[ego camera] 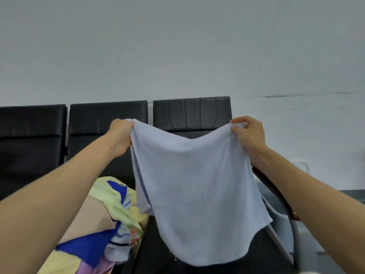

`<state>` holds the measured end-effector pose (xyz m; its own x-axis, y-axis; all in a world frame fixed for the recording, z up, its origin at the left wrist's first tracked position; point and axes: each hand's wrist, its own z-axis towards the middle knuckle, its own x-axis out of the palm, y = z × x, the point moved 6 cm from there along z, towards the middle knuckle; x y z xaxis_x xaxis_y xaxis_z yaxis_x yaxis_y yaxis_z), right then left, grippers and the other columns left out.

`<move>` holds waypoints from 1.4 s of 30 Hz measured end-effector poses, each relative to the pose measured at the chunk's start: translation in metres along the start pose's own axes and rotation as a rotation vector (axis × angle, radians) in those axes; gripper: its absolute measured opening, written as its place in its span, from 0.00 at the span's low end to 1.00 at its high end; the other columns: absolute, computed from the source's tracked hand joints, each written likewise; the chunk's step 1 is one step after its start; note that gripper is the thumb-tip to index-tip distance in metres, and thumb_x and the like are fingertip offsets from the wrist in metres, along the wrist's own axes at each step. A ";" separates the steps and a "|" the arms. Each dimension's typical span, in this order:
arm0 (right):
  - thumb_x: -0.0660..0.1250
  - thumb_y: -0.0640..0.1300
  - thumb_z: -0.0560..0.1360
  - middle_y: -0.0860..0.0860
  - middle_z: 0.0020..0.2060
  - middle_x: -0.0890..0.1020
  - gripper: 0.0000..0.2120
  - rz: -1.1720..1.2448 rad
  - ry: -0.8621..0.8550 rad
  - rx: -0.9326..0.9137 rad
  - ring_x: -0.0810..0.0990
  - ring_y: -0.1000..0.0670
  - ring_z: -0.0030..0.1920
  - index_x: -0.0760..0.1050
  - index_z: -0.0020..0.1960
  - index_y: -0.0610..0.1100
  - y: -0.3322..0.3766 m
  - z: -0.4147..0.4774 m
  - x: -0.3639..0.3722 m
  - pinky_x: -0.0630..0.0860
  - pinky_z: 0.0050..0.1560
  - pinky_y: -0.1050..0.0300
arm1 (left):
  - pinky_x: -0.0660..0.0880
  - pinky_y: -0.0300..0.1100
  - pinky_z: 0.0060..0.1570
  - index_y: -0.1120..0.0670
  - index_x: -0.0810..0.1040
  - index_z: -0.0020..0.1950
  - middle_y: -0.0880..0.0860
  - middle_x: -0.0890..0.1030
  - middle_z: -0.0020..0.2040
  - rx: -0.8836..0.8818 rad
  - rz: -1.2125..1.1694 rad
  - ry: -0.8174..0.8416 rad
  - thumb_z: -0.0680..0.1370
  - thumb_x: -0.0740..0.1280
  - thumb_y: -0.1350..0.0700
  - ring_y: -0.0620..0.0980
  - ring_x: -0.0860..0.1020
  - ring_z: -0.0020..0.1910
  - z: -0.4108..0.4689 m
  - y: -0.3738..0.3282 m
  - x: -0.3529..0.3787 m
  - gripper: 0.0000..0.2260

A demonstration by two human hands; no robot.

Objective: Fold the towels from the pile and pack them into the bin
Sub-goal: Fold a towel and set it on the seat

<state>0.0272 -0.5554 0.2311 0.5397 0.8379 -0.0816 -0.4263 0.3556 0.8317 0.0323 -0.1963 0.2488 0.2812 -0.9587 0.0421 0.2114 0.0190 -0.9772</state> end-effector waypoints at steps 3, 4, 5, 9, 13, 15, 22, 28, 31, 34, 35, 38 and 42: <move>0.68 0.38 0.70 0.52 0.46 0.81 0.10 0.094 -0.049 0.083 0.77 0.53 0.46 0.82 0.47 0.49 0.000 0.005 -0.018 0.71 0.42 0.61 | 0.78 0.45 0.42 0.61 0.72 0.63 0.60 0.76 0.56 0.044 0.239 0.038 0.83 0.55 0.62 0.56 0.77 0.50 -0.007 -0.005 -0.011 0.12; 0.69 0.38 0.70 0.53 0.44 0.81 0.09 0.132 -0.061 0.110 0.77 0.54 0.44 0.82 0.48 0.48 -0.001 0.006 -0.023 0.70 0.40 0.63 | 0.79 0.46 0.41 0.61 0.72 0.61 0.60 0.76 0.55 0.073 0.319 0.076 0.83 0.56 0.61 0.55 0.77 0.48 -0.011 -0.007 -0.012 0.10; 0.70 0.39 0.71 0.54 0.42 0.81 0.08 0.161 -0.067 0.129 0.76 0.55 0.42 0.82 0.48 0.47 0.000 0.007 -0.028 0.69 0.38 0.63 | 0.81 0.48 0.41 0.60 0.73 0.59 0.60 0.76 0.53 0.093 0.379 0.102 0.83 0.56 0.60 0.56 0.78 0.47 -0.014 -0.008 -0.014 0.09; 0.68 0.38 0.73 0.55 0.42 0.80 0.10 0.193 -0.041 0.155 0.75 0.55 0.42 0.82 0.52 0.46 0.000 0.006 -0.038 0.70 0.41 0.62 | 0.79 0.47 0.39 0.57 0.72 0.50 0.59 0.76 0.51 0.087 0.345 0.060 0.83 0.56 0.60 0.57 0.77 0.46 -0.017 -0.009 -0.021 0.07; 0.63 0.33 0.70 0.50 0.47 0.80 0.18 0.200 -0.038 0.184 0.76 0.50 0.47 0.83 0.52 0.49 0.003 0.006 -0.038 0.73 0.46 0.58 | 0.77 0.48 0.40 0.63 0.73 0.60 0.60 0.76 0.55 -0.019 0.152 0.013 0.83 0.59 0.58 0.56 0.77 0.50 -0.019 -0.005 -0.018 0.10; 0.60 0.30 0.68 0.49 0.49 0.80 0.21 0.205 -0.033 0.199 0.76 0.49 0.49 0.82 0.51 0.50 0.005 0.006 -0.036 0.74 0.48 0.57 | 0.77 0.49 0.41 0.63 0.73 0.60 0.59 0.77 0.55 -0.068 0.078 0.035 0.82 0.63 0.57 0.56 0.78 0.51 -0.019 -0.006 -0.014 0.11; 0.70 0.39 0.73 0.55 0.44 0.81 0.06 0.309 -0.027 0.225 0.77 0.56 0.45 0.83 0.50 0.46 0.002 0.004 -0.037 0.71 0.49 0.60 | 0.73 0.55 0.64 0.61 0.66 0.71 0.60 0.69 0.68 -0.020 0.307 0.278 0.73 0.71 0.69 0.60 0.72 0.65 -0.017 -0.014 -0.003 0.29; 0.59 0.29 0.74 0.49 0.54 0.78 0.22 0.192 -0.033 0.276 0.76 0.50 0.54 0.80 0.60 0.46 -0.013 0.007 -0.042 0.73 0.54 0.61 | 0.72 0.47 0.59 0.54 0.72 0.64 0.56 0.74 0.63 0.309 0.841 0.189 0.77 0.68 0.63 0.55 0.73 0.60 -0.012 -0.021 0.000 0.16; 0.57 0.28 0.72 0.47 0.53 0.78 0.23 0.200 0.022 0.337 0.75 0.50 0.48 0.80 0.59 0.45 -0.017 0.005 -0.039 0.72 0.47 0.60 | 0.75 0.43 0.51 0.55 0.72 0.63 0.56 0.74 0.60 0.363 0.891 0.164 0.79 0.66 0.61 0.53 0.74 0.55 -0.016 -0.024 0.005 0.13; 0.66 0.32 0.70 0.49 0.51 0.81 0.14 0.242 0.049 0.349 0.78 0.48 0.49 0.83 0.48 0.48 -0.017 0.000 -0.038 0.75 0.47 0.56 | 0.77 0.43 0.42 0.56 0.72 0.61 0.56 0.73 0.56 0.278 0.733 0.131 0.80 0.64 0.61 0.54 0.75 0.53 -0.017 -0.020 0.003 0.10; 0.70 0.34 0.70 0.49 0.50 0.82 0.11 0.263 0.054 0.341 0.79 0.48 0.50 0.83 0.46 0.49 -0.016 -0.001 -0.039 0.76 0.47 0.55 | 0.77 0.45 0.44 0.56 0.73 0.60 0.56 0.74 0.55 0.228 0.661 0.116 0.80 0.64 0.61 0.55 0.75 0.53 -0.017 -0.018 0.001 0.09; 0.74 0.36 0.68 0.49 0.50 0.83 0.10 0.306 0.027 0.296 0.80 0.48 0.50 0.83 0.46 0.48 -0.018 0.000 -0.042 0.78 0.50 0.53 | 0.76 0.52 0.53 0.57 0.75 0.57 0.58 0.75 0.57 0.064 0.456 0.089 0.80 0.65 0.61 0.57 0.75 0.57 -0.016 -0.012 -0.006 0.06; 0.76 0.34 0.66 0.50 0.48 0.83 0.13 0.283 0.016 0.260 0.81 0.47 0.53 0.83 0.45 0.49 -0.016 0.004 -0.042 0.77 0.60 0.50 | 0.75 0.50 0.51 0.60 0.77 0.60 0.58 0.77 0.59 -0.087 0.261 0.078 0.78 0.68 0.59 0.55 0.77 0.53 -0.014 -0.011 -0.015 0.11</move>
<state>0.0145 -0.5978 0.2237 0.4144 0.8952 0.1641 -0.3577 -0.0057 0.9338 0.0125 -0.1857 0.2555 0.2418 -0.9437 -0.2260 0.0589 0.2467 -0.9673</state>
